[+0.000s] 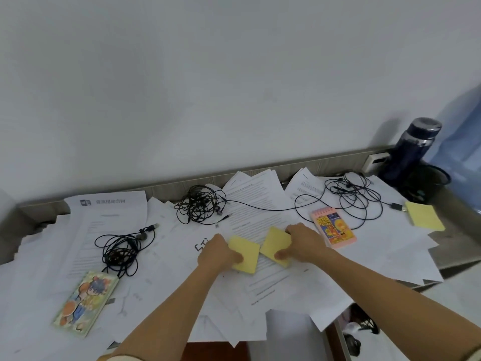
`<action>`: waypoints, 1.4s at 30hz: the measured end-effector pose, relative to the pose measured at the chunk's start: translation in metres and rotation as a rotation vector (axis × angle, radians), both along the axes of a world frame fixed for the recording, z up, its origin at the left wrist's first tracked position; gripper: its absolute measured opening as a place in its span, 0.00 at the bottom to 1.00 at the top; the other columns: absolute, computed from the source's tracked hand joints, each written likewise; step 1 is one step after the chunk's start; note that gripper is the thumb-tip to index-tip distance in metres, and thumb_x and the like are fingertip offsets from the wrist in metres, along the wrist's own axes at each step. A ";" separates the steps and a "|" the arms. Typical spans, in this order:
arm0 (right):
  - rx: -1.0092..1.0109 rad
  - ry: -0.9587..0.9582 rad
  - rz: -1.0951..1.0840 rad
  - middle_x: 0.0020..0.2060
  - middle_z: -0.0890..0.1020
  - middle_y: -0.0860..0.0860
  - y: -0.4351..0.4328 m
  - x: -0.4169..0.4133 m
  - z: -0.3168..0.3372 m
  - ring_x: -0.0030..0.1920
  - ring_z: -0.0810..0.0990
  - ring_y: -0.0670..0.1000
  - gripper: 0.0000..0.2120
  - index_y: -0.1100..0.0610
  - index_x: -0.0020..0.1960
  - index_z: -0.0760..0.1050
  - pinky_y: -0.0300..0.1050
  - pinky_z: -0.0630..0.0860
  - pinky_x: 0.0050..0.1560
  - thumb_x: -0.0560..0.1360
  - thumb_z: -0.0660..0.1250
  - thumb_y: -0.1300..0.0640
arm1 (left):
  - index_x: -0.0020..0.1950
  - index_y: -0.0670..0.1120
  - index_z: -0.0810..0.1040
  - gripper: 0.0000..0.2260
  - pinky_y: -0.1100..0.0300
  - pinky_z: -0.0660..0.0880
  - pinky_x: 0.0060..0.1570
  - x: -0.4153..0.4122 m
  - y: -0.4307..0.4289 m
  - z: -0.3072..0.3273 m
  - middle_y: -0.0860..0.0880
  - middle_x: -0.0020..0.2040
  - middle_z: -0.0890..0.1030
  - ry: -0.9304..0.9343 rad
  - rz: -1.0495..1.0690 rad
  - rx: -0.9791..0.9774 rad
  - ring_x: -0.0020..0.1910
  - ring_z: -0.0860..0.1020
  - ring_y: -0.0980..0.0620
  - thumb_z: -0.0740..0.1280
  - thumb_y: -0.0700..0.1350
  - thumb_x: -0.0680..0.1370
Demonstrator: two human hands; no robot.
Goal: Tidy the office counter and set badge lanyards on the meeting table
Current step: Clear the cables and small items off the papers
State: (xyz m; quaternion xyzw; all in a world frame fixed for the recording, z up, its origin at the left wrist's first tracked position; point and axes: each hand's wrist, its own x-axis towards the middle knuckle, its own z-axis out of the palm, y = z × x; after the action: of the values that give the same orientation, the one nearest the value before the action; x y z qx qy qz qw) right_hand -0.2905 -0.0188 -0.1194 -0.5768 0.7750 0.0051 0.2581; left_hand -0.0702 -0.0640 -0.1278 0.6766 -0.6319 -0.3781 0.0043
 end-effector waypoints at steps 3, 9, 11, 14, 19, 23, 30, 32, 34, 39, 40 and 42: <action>-0.137 -0.287 -0.118 0.48 0.78 0.51 0.001 -0.012 0.003 0.47 0.78 0.52 0.11 0.56 0.53 0.75 0.45 0.75 0.43 0.76 0.70 0.50 | 0.48 0.47 0.66 0.20 0.59 0.67 0.36 -0.006 -0.002 0.000 0.49 0.45 0.72 0.119 0.023 0.023 0.40 0.70 0.53 0.76 0.48 0.68; -0.113 -1.071 -0.322 0.52 0.83 0.60 -0.010 -0.033 0.035 0.53 0.83 0.57 0.11 0.62 0.60 0.78 0.48 0.82 0.50 0.80 0.64 0.61 | 0.54 0.41 0.75 0.07 0.52 0.79 0.41 -0.004 -0.003 0.009 0.41 0.49 0.79 0.544 0.364 0.199 0.42 0.77 0.46 0.65 0.43 0.79; -0.007 -1.076 -0.201 0.53 0.84 0.60 -0.019 -0.024 0.039 0.54 0.83 0.58 0.10 0.62 0.60 0.78 0.49 0.82 0.52 0.80 0.64 0.62 | 0.54 0.38 0.78 0.07 0.53 0.79 0.41 -0.003 -0.003 0.009 0.40 0.45 0.81 0.596 0.422 0.218 0.40 0.79 0.45 0.62 0.38 0.79; 0.036 -0.966 -0.099 0.51 0.83 0.61 -0.029 0.002 0.026 0.52 0.84 0.58 0.08 0.63 0.56 0.79 0.48 0.82 0.49 0.78 0.66 0.64 | 0.50 0.37 0.80 0.10 0.54 0.80 0.42 -0.005 -0.001 0.012 0.42 0.40 0.82 0.648 0.482 0.254 0.38 0.80 0.46 0.60 0.39 0.80; -0.116 -0.545 -0.056 0.43 0.83 0.51 -0.037 0.025 -0.003 0.43 0.82 0.49 0.07 0.57 0.50 0.83 0.45 0.82 0.44 0.73 0.73 0.57 | 0.49 0.37 0.80 0.08 0.48 0.81 0.51 -0.007 -0.003 0.007 0.41 0.42 0.82 0.682 0.512 0.247 0.41 0.80 0.45 0.64 0.41 0.78; -0.112 -0.316 0.055 0.45 0.80 0.43 -0.039 0.020 0.001 0.47 0.79 0.46 0.13 0.49 0.52 0.81 0.41 0.75 0.45 0.70 0.75 0.46 | 0.56 0.38 0.79 0.15 0.52 0.81 0.49 -0.002 -0.002 0.002 0.42 0.51 0.83 0.605 0.396 0.224 0.50 0.82 0.45 0.74 0.41 0.72; -0.359 -0.133 -0.149 0.57 0.80 0.48 -0.026 -0.081 0.019 0.51 0.78 0.48 0.18 0.50 0.62 0.77 0.43 0.72 0.47 0.74 0.69 0.46 | 0.61 0.33 0.72 0.14 0.45 0.80 0.50 -0.019 -0.002 0.021 0.35 0.59 0.77 0.806 0.400 0.393 0.56 0.78 0.38 0.65 0.31 0.76; -0.233 -0.017 -0.224 0.57 0.80 0.50 -0.018 -0.113 0.025 0.52 0.79 0.51 0.24 0.50 0.66 0.73 0.44 0.72 0.45 0.73 0.69 0.42 | 0.58 0.35 0.72 0.10 0.44 0.80 0.51 -0.032 -0.002 0.025 0.36 0.58 0.76 0.883 0.406 0.439 0.57 0.77 0.37 0.62 0.31 0.76; -0.066 0.052 -0.221 0.56 0.80 0.51 -0.009 -0.128 0.023 0.52 0.80 0.53 0.31 0.51 0.67 0.69 0.45 0.74 0.45 0.70 0.72 0.39 | 0.57 0.37 0.71 0.11 0.43 0.79 0.51 -0.047 0.000 0.027 0.37 0.57 0.76 0.923 0.439 0.454 0.55 0.77 0.38 0.60 0.32 0.76; -0.034 -0.069 -0.264 0.47 0.78 0.48 0.003 -0.138 0.017 0.44 0.78 0.50 0.28 0.52 0.60 0.67 0.44 0.73 0.43 0.68 0.76 0.42 | 0.55 0.42 0.71 0.08 0.46 0.76 0.45 -0.089 0.008 0.033 0.39 0.52 0.75 0.959 0.524 0.491 0.48 0.75 0.39 0.60 0.35 0.77; -0.030 -0.114 -0.286 0.45 0.78 0.47 0.003 -0.142 0.015 0.43 0.79 0.49 0.25 0.51 0.58 0.68 0.44 0.73 0.43 0.69 0.76 0.43 | 0.53 0.42 0.72 0.07 0.46 0.75 0.45 -0.098 0.010 0.035 0.39 0.51 0.75 0.965 0.529 0.504 0.48 0.75 0.40 0.61 0.35 0.77; -0.060 -0.224 -0.342 0.43 0.82 0.46 0.002 -0.149 0.011 0.40 0.82 0.46 0.18 0.54 0.54 0.74 0.45 0.78 0.44 0.71 0.75 0.46 | 0.53 0.40 0.72 0.07 0.48 0.74 0.43 -0.110 0.013 0.039 0.40 0.49 0.75 0.990 0.517 0.517 0.46 0.75 0.41 0.61 0.35 0.77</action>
State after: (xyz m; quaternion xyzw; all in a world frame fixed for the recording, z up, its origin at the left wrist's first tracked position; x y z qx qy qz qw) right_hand -0.4395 -0.0166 -0.1086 -0.4414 0.8278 -0.1261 0.3226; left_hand -0.1802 -0.0512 -0.0889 0.5314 -0.2582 -0.7750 0.2245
